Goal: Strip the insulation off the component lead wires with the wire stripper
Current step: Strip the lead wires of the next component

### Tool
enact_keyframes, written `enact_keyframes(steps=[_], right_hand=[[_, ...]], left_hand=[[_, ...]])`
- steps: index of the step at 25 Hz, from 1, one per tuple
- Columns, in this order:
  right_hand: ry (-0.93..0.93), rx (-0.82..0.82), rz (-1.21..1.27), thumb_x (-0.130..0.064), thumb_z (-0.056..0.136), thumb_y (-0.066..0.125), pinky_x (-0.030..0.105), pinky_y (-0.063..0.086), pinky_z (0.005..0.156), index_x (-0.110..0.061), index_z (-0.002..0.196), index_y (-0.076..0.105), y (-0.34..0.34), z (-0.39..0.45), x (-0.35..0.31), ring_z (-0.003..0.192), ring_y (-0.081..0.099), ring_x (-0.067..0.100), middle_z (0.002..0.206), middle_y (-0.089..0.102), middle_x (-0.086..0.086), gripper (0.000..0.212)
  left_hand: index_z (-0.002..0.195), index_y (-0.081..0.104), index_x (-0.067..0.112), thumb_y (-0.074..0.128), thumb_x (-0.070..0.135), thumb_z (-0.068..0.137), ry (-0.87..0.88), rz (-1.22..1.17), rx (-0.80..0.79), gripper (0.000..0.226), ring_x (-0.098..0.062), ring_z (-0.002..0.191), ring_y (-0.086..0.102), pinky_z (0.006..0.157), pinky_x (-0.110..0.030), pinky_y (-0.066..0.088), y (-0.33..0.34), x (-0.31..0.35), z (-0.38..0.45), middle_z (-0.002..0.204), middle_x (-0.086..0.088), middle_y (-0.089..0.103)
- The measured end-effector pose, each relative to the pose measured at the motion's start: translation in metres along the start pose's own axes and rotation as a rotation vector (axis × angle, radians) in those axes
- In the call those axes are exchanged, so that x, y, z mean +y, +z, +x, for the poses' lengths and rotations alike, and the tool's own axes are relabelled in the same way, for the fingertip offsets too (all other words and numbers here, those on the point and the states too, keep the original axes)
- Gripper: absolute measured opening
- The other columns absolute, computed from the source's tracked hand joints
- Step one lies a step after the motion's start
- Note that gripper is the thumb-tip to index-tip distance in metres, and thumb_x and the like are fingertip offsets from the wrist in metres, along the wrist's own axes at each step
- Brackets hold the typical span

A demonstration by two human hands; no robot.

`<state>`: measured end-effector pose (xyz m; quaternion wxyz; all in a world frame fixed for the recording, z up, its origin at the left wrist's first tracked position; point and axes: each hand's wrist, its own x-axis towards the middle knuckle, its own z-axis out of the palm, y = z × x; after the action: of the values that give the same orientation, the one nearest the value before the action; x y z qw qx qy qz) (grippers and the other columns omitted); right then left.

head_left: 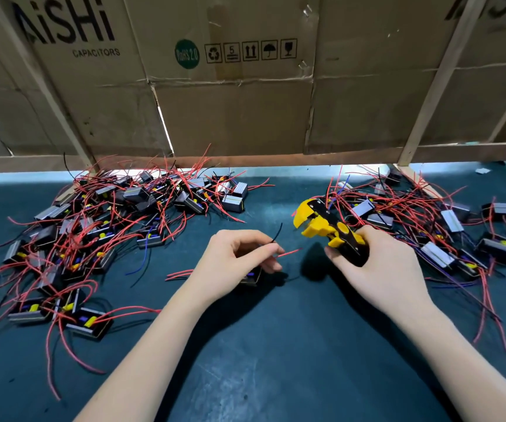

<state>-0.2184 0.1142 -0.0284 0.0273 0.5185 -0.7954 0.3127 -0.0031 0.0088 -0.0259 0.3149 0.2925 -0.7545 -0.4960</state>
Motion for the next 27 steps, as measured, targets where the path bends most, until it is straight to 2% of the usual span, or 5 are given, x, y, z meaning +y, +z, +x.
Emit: enact_keyframes(steps=[4, 8, 18, 23, 27], right_hand=[[0.032, 0.03, -0.26, -0.063, 0.08, 0.059, 0.04, 0.042, 0.077, -0.017, 0.088, 0.055, 0.0029, 0.0003, 0.0053, 0.092, 0.06, 0.032, 0.09, 0.065, 0.002, 0.047], [-0.093, 0.14, -0.254, -0.055, 0.076, 0.069, 0.043, 0.042, 0.075, -0.01, 0.085, 0.059, 0.0078, -0.0027, 0.0007, 0.094, 0.049, 0.034, 0.088, 0.068, 0.007, 0.047], [-0.248, 0.281, -0.384, -0.048, 0.071, 0.077, 0.039, 0.033, 0.068, -0.01, 0.079, 0.057, 0.0054, -0.0013, 0.0024, 0.075, 0.056, 0.033, 0.076, 0.061, 0.008, 0.043], [-0.278, 0.277, -0.438, -0.044, 0.07, 0.079, 0.039, 0.033, 0.067, -0.013, 0.074, 0.054, 0.0031, -0.0012, 0.0014, 0.07, 0.056, 0.033, 0.07, 0.059, 0.009, 0.041], [-0.287, 0.222, -0.439, -0.044, 0.069, 0.079, 0.037, 0.032, 0.065, -0.017, 0.068, 0.046, 0.0027, -0.0019, 0.0011, 0.065, 0.056, 0.033, 0.064, 0.058, 0.007, 0.042]], left_hand=[[0.088, 0.073, 0.009, 0.061, 0.018, 0.096, 0.026, 0.028, -0.122, 0.017, -0.018, 0.073, 0.071, 0.071, -0.023, 0.051, 0.0023, 0.0031, -0.0032, 0.074, -0.006, 0.075], [0.082, 0.069, 0.005, 0.059, 0.023, 0.093, 0.012, 0.032, -0.177, 0.023, -0.019, 0.068, 0.066, 0.069, -0.03, 0.047, 0.0055, 0.006, -0.004, 0.069, -0.01, 0.071], [0.066, 0.061, 0.009, 0.059, 0.024, 0.087, -0.011, 0.079, -0.18, 0.026, -0.013, 0.048, 0.054, 0.052, -0.02, 0.039, 0.0036, 0.0042, -0.0021, 0.051, -0.002, 0.054], [0.056, 0.055, 0.02, 0.058, 0.022, 0.083, -0.019, 0.066, -0.192, 0.027, -0.017, 0.045, 0.05, 0.052, -0.03, 0.034, 0.0009, 0.0021, -0.0004, 0.048, -0.013, 0.042], [0.055, 0.053, 0.019, 0.058, 0.022, 0.082, -0.017, 0.076, -0.194, 0.027, -0.014, 0.043, 0.048, 0.048, -0.025, 0.033, 0.0006, 0.0014, 0.0009, 0.051, -0.029, 0.04]])
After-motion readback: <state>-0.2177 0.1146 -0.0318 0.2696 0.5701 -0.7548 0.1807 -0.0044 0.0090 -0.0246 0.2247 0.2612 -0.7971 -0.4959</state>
